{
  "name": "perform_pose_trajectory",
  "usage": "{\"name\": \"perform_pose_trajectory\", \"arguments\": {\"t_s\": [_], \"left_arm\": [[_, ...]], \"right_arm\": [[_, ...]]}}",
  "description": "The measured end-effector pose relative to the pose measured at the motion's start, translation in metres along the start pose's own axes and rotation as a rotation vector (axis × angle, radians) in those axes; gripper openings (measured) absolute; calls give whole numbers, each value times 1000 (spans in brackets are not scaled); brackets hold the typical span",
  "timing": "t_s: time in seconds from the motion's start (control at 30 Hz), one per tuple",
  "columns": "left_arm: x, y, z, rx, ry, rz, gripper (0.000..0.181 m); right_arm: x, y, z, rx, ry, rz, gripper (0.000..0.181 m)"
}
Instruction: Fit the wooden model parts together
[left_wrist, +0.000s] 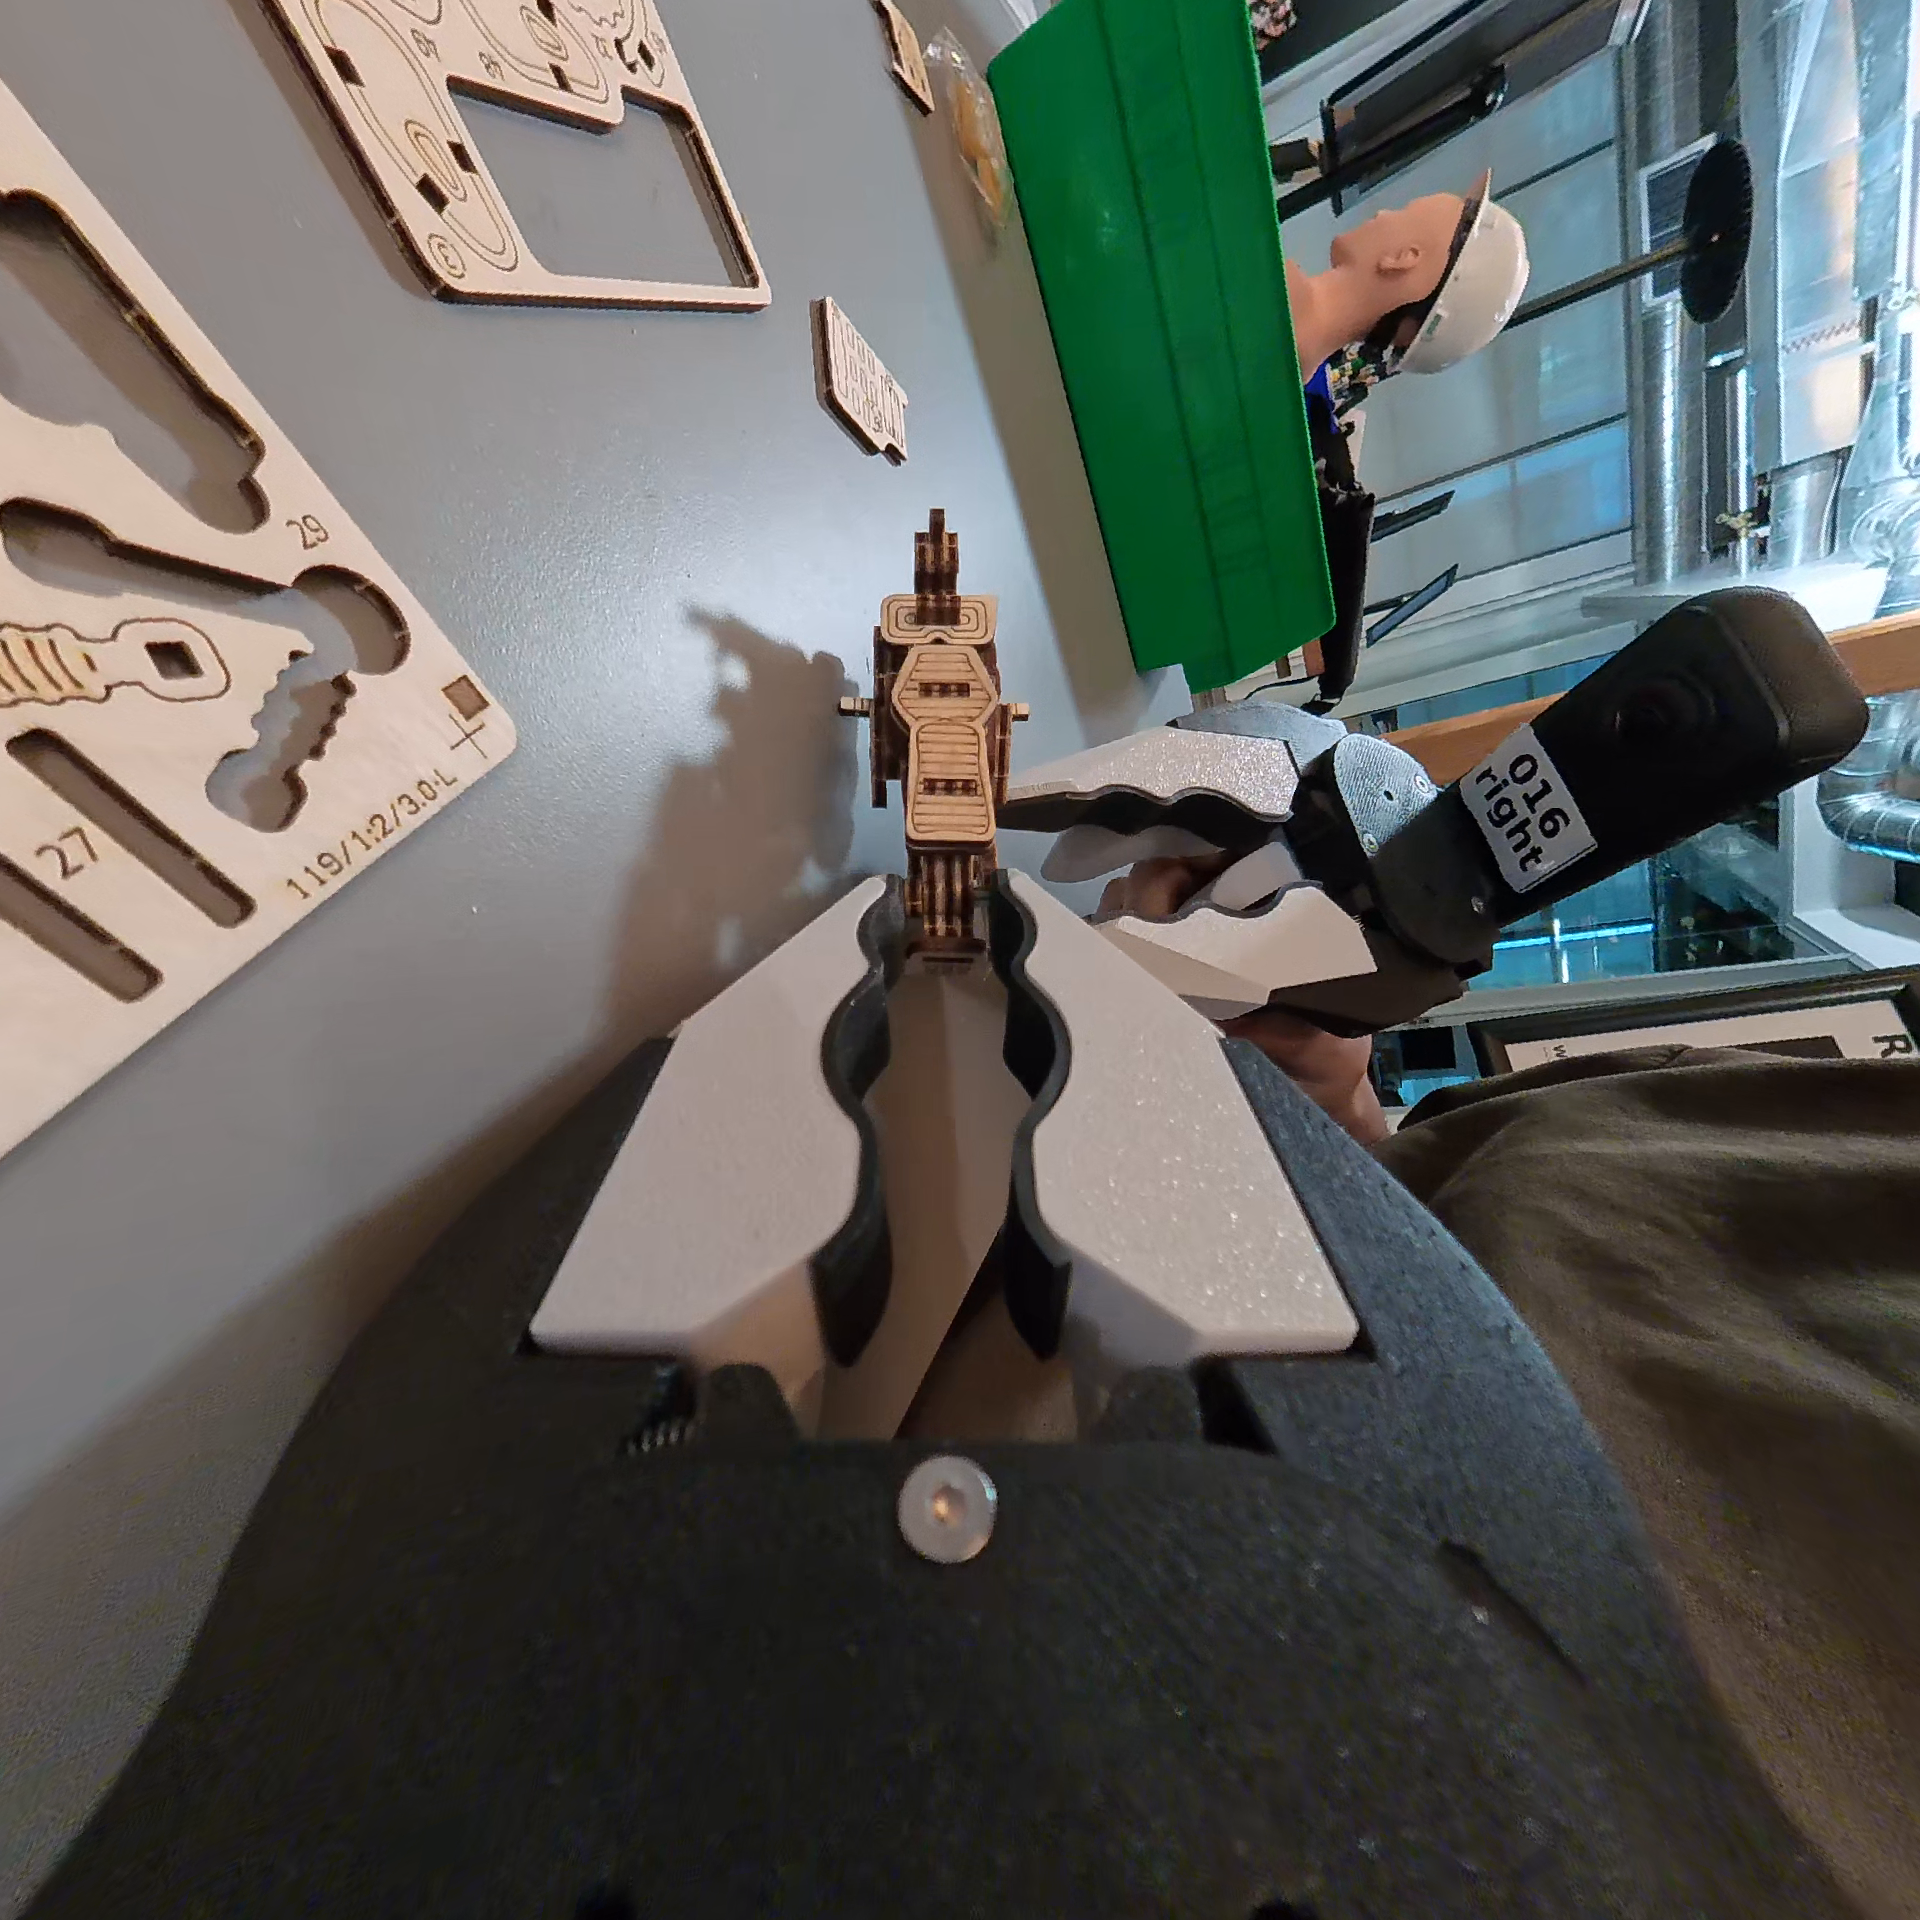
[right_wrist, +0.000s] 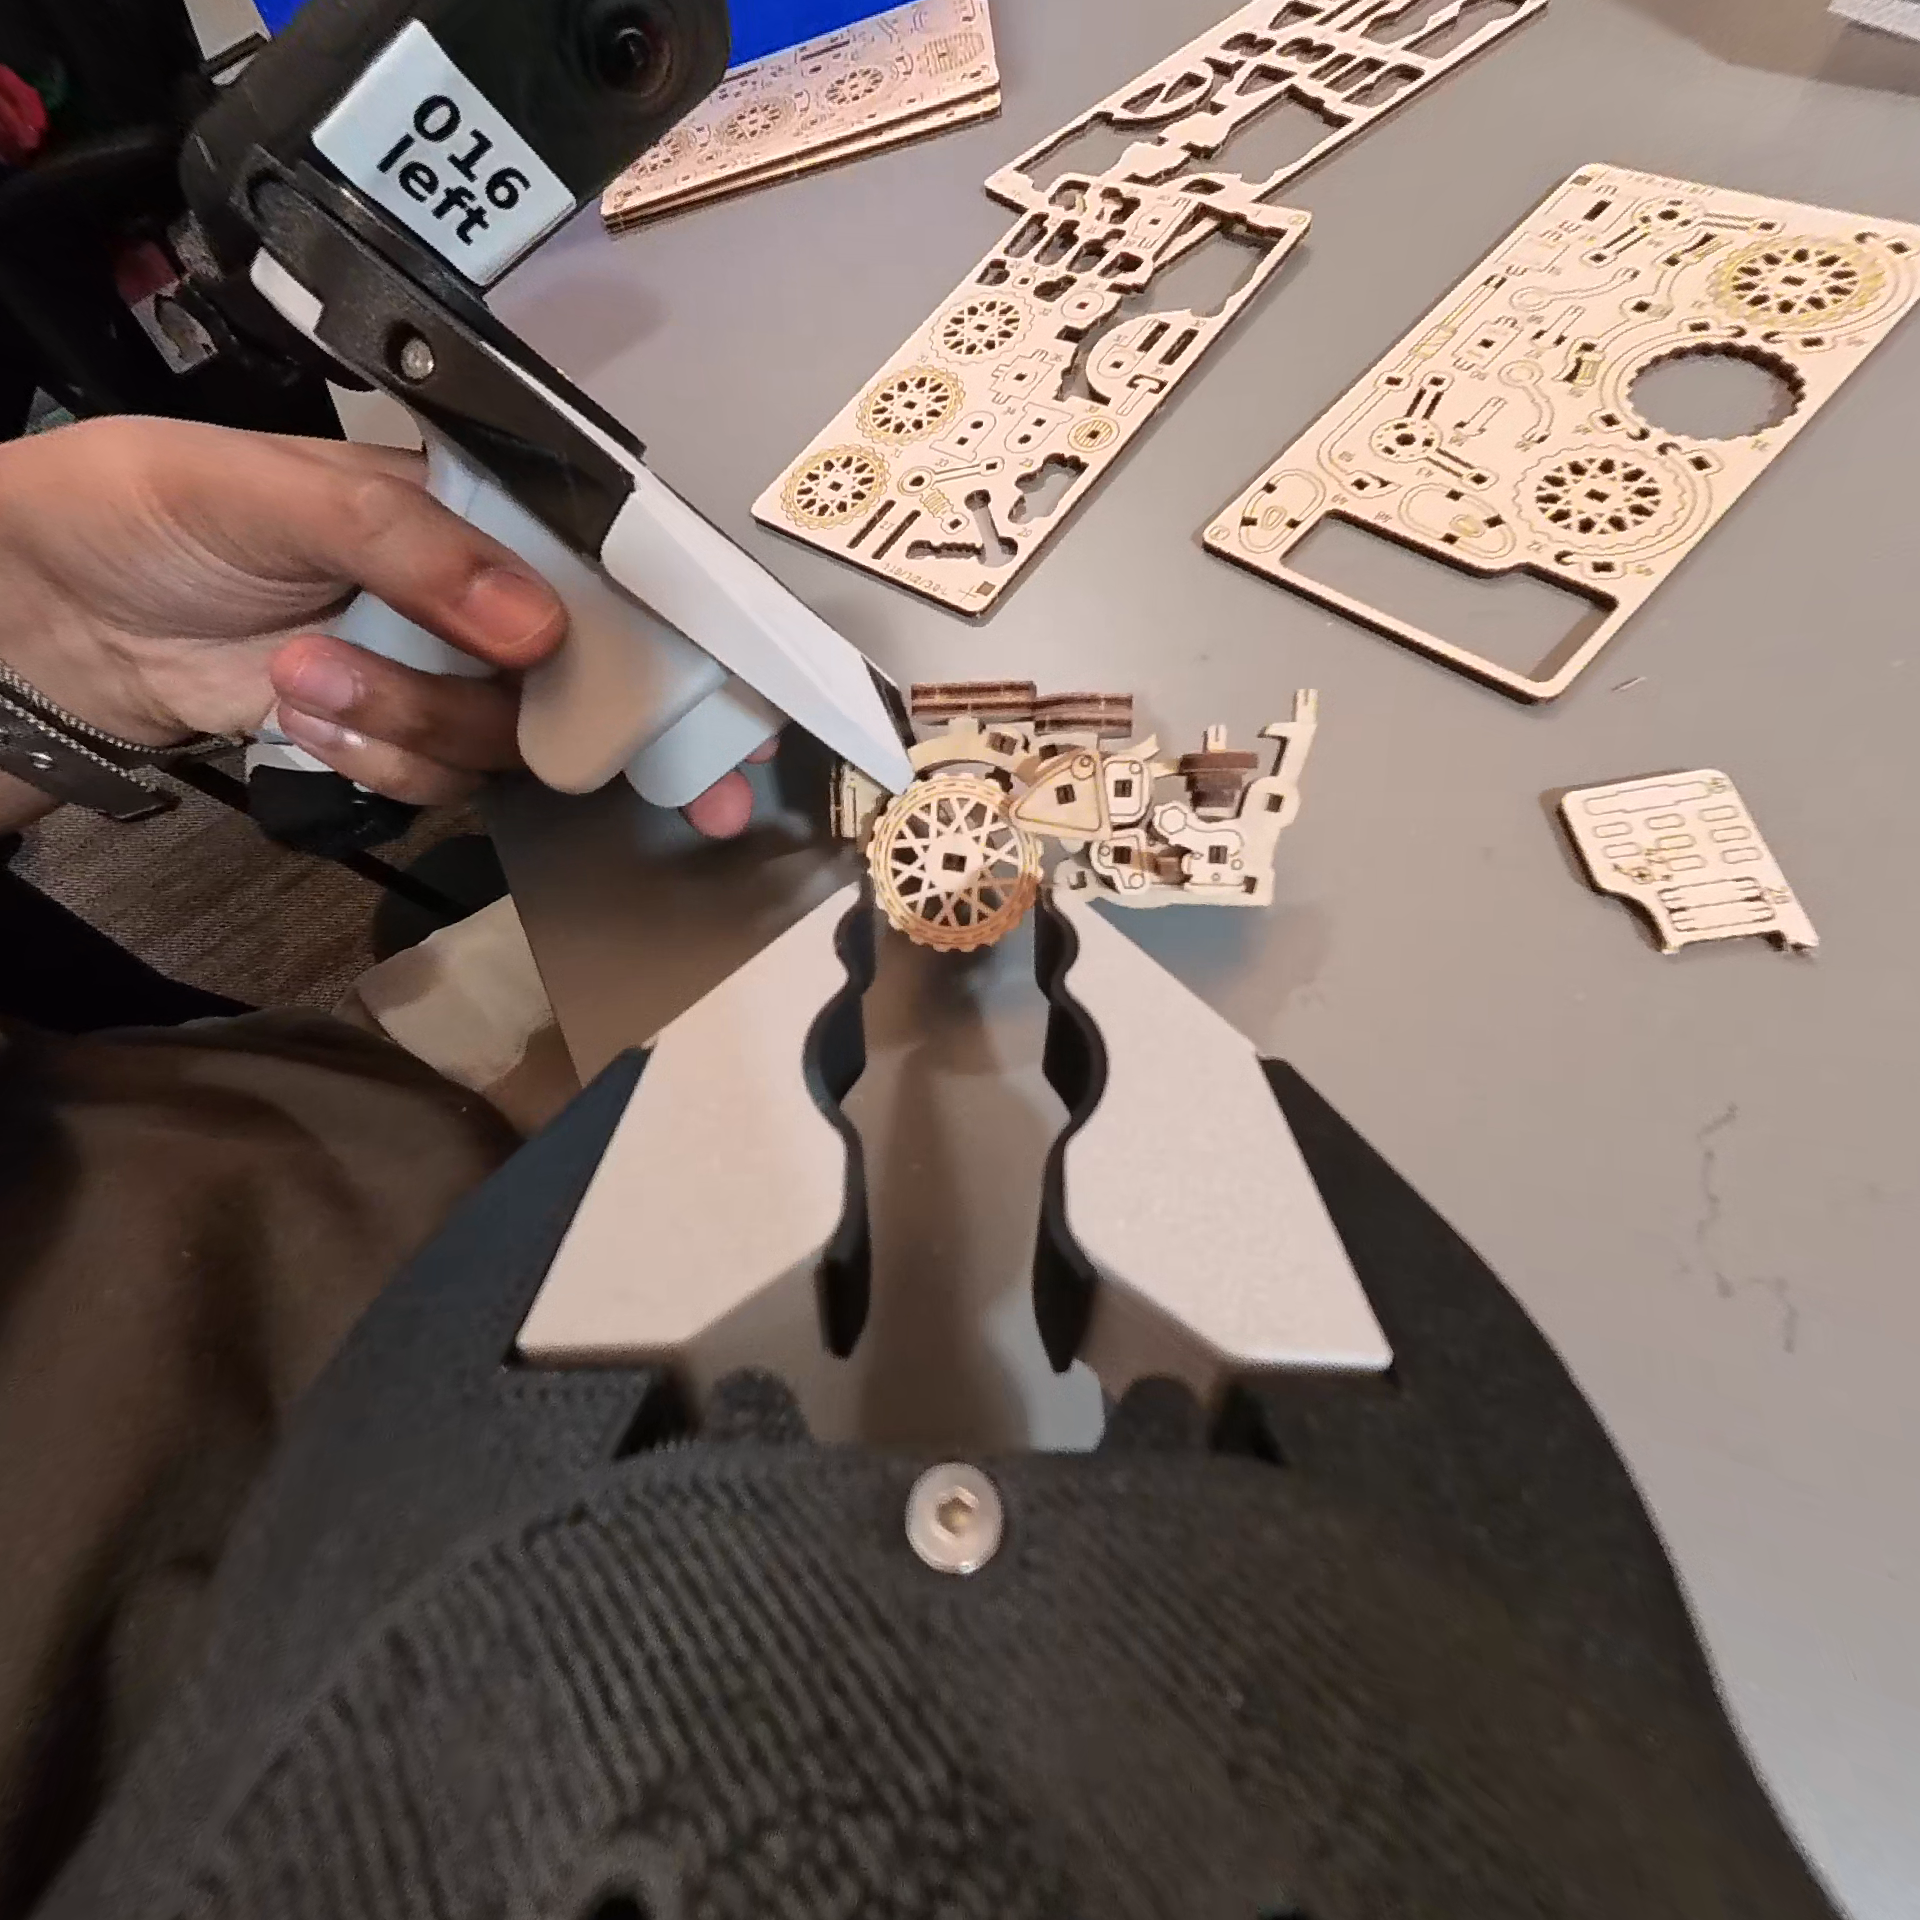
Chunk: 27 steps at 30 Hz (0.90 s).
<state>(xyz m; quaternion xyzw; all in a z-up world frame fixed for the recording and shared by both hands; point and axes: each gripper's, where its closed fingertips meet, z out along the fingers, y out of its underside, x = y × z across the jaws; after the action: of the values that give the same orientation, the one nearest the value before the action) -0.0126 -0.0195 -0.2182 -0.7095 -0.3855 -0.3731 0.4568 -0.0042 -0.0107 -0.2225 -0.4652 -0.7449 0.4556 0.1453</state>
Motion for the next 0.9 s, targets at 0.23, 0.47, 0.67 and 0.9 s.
{"name": "perform_pose_trajectory", "arguments": {"t_s": [0.23, 0.47, 0.67, 0.9], "left_arm": [[2, 1, -1, -5, 20, 8, 15], [5, 4, 0, -26, 29, 43, 15], [5, 5, 1, -26, 19, 53, 15], [5, 5, 1, -24, 25, 49, 15]], "right_arm": [[0, -1, 0, 3, 20, -39, 29], [1, 0, -1, 4, 10, -17, 29], [0, 0, 0, -2, -14, 7, 29], [0, 0, -2, 3, -28, 31, 29]]}}
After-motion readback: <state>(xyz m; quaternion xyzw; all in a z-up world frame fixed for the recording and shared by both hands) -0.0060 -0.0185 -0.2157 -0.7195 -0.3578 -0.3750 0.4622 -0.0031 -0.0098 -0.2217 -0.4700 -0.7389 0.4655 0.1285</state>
